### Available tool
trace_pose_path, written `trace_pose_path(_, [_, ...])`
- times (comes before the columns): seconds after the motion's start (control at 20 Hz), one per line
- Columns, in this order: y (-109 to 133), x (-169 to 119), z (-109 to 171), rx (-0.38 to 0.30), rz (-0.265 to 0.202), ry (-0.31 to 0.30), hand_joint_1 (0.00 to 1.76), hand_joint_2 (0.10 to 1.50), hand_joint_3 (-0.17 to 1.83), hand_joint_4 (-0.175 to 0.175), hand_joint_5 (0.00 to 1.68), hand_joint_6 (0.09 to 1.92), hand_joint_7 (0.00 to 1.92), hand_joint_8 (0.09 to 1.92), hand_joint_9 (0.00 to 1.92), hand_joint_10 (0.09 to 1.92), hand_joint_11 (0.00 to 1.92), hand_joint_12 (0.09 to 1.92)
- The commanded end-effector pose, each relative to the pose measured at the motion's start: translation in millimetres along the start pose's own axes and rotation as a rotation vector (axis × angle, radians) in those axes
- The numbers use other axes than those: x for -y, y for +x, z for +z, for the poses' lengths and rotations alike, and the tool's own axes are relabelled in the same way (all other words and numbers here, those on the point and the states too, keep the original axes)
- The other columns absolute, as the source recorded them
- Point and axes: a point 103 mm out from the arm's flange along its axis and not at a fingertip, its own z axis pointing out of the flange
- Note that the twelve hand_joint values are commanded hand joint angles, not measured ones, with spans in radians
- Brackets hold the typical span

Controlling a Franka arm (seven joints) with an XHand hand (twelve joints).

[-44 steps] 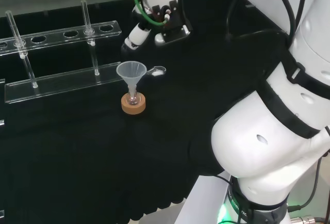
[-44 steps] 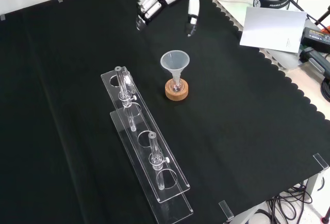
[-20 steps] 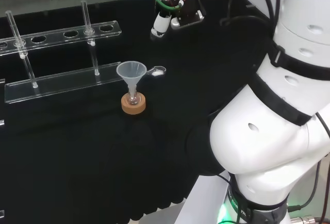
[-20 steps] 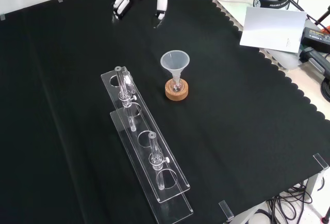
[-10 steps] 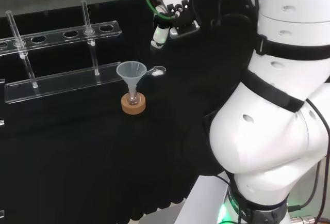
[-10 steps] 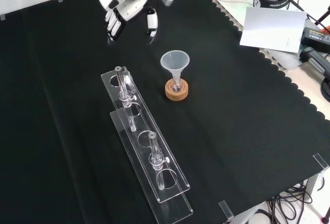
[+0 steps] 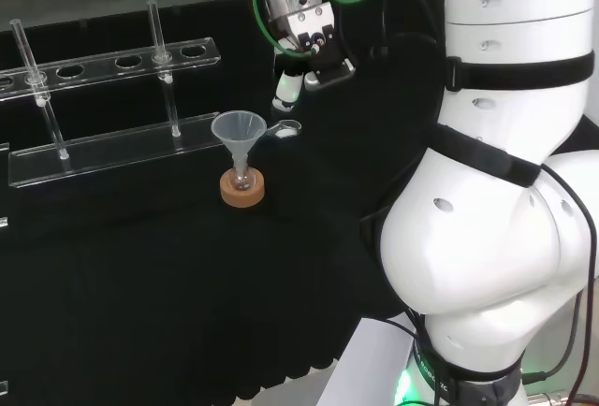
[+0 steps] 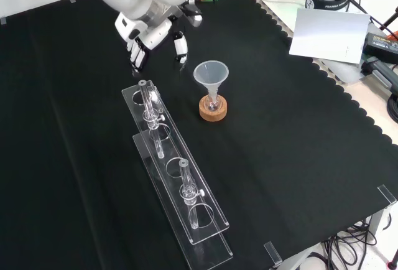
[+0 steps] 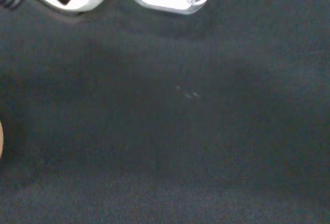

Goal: Pick up the weighing funnel.

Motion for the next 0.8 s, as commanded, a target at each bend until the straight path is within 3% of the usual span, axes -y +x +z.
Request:
trace_pose_path(0.05, [-2.1,-17.9,15.5,0.002,-0.038,-0.007,0.87,0.55,0.59,-0.028,0.50,0.09,0.29,0.66,0.57,0.57,0.41,1.36])
trace_pose_path(0.25, [-3.5,-24.8,22.5,0.021,-0.039,-0.046,0.87,0.53,0.62,-0.028,0.50,0.09,0.28,0.67,0.57,0.57,0.41,1.36])
trace_pose_path(0.8, [-10.6,-47.8,36.5,0.071,-0.040,-0.059,0.89,0.52,0.63,-0.024,0.55,0.09,0.32,0.68,0.60,0.58,0.42,1.35])
